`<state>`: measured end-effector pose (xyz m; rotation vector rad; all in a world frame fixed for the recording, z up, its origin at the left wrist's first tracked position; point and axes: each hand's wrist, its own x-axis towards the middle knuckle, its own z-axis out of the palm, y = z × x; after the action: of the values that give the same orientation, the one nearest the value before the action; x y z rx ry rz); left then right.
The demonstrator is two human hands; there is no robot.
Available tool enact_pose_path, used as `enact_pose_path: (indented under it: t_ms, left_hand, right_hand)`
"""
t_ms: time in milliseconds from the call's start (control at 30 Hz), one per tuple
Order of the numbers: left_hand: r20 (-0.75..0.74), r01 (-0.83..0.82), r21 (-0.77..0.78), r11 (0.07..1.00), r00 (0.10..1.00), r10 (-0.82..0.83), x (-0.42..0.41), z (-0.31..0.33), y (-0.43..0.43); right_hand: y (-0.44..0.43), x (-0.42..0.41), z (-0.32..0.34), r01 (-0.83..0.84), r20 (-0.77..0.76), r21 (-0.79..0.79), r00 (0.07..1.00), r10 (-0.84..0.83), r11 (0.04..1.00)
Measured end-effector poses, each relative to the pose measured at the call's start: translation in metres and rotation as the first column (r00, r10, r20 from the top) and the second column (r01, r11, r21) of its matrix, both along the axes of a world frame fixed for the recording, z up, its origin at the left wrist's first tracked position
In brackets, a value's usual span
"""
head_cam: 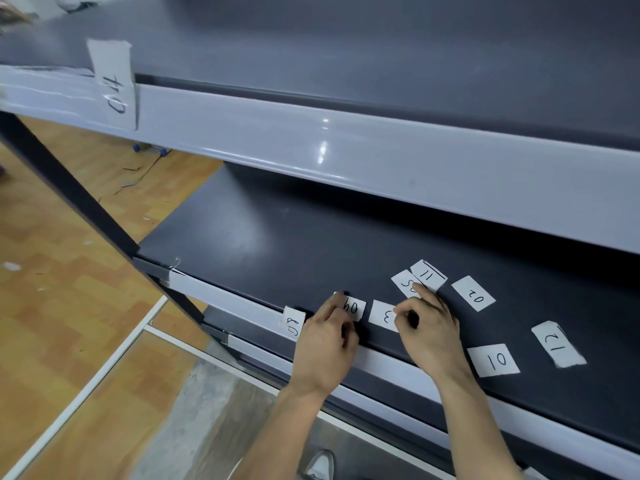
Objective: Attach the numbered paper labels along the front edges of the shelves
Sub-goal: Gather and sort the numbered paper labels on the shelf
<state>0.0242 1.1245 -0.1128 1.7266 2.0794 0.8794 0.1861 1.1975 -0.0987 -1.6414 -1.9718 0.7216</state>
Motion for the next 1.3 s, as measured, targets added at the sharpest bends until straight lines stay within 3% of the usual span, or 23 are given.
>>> enact_pose_path:
  t_ms: [167, 333, 500, 567, 667, 800, 900, 1100, 1200, 1300]
  left_hand:
    - [0.089, -0.071, 0.073, 0.995, 0.994, 0.064, 0.0, 0.0, -0.004]
    - [0.09, -0.089, 0.112, 0.99, 0.993, 0.079, 0.002, 0.002, -0.002]
    - [0.097, -0.07, 0.075, 0.995, 0.993, 0.062, 0.005, 0.002, -0.002]
    - [0.091, -0.071, 0.072, 0.995, 0.994, 0.065, 0.008, 0.002, -0.002]
    - [0.101, -0.068, 0.091, 0.993, 0.993, 0.059, 0.015, 0.005, 0.0]
    - [0.126, -0.054, 0.086, 0.995, 0.991, 0.042, 0.03, 0.009, 0.003]
    - [0.268, -0.077, 0.059, 0.995, 0.962, 0.058, 0.048, 0.017, 0.003]
    - [0.361, -0.125, 0.08, 0.989, 0.929, 0.088, 0.075, 0.014, 0.0]
    - [0.423, -0.208, 0.065, 0.976, 0.892, 0.161, 0.083, 0.017, 0.001]
    - [0.511, -0.268, 0.038, 0.963, 0.833, 0.212, 0.088, 0.022, 0.004]
  right_hand:
    - [-0.001, 0.003, 0.0, 0.104, -0.107, 0.264, 0.991, -0.078, 0.959]
    - [-0.005, -0.004, -0.003, 0.092, 0.096, 0.105, 0.99, -0.102, 0.99]
    - [-0.01, -0.005, 0.0, 0.14, 0.054, 0.083, 0.988, -0.145, 0.987]
    - [-0.011, -0.004, 0.001, 0.157, -0.023, 0.052, 0.987, -0.156, 0.986]
    - [-0.014, 0.001, 0.006, 0.162, -0.26, -0.081, 0.949, -0.178, 0.983]
    - [-0.022, 0.008, 0.016, 0.194, -0.493, -0.282, 0.811, -0.315, 0.94]
    - [-0.028, 0.013, 0.025, 0.057, -0.631, -0.447, 0.687, -0.36, 0.893]
    - [-0.035, 0.035, 0.028, -0.046, -0.548, -0.403, 0.812, -0.201, 0.914]
    - [-0.022, 0.056, 0.02, 0.115, -0.421, -0.235, 0.883, -0.207, 0.965]
    - [0.004, 0.079, 0.014, 0.297, -0.266, -0.051, 0.916, -0.299, 0.954]
